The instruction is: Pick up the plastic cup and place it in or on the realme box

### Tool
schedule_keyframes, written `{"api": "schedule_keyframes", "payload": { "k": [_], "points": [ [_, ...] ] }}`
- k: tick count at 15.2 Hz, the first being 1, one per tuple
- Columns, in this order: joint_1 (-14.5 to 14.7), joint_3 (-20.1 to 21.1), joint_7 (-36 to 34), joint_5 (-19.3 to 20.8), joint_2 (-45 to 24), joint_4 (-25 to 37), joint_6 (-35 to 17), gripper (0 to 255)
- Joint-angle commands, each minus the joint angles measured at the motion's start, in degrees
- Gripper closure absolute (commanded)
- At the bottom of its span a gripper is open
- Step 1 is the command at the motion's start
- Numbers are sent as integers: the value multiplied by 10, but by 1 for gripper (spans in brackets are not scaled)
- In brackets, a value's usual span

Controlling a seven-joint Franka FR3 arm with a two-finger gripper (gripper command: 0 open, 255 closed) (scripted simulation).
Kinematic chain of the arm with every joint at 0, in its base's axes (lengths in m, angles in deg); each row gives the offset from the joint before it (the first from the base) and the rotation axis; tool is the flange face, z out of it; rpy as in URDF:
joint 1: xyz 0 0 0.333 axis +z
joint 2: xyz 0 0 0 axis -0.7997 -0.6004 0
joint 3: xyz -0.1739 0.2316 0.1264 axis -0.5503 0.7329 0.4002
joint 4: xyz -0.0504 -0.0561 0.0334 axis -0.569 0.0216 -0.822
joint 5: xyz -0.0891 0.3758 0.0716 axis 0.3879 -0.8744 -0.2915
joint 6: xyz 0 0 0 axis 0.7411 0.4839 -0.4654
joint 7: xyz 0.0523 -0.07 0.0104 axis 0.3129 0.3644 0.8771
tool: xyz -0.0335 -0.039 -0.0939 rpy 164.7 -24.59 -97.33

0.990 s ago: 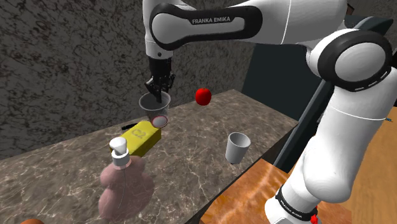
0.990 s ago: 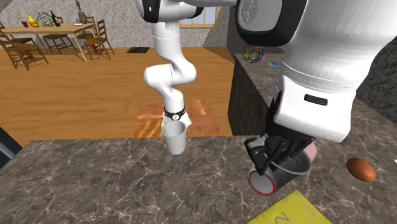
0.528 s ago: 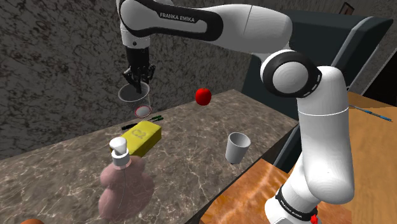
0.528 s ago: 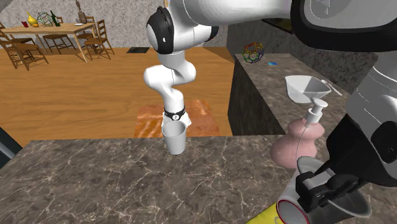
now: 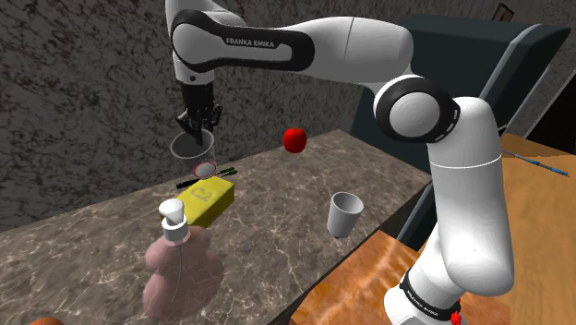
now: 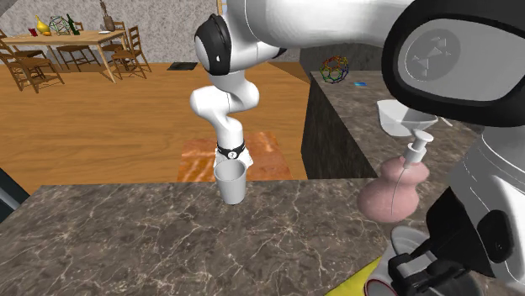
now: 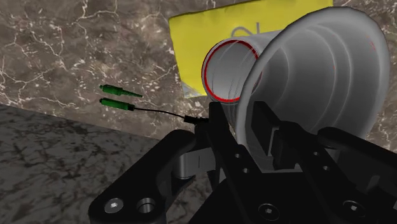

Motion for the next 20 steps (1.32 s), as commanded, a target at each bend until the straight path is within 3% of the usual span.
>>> {"api": "schedule_keyframes", "payload": {
  "k": [1, 12, 20],
  "points": [
    [-3, 0, -1, -1, 5, -22, -18, 255],
    [-10, -1, -7, 0, 10, -121, -111, 255],
    [-10, -1, -7, 0, 10, -121, -111, 255]
  ]
}}
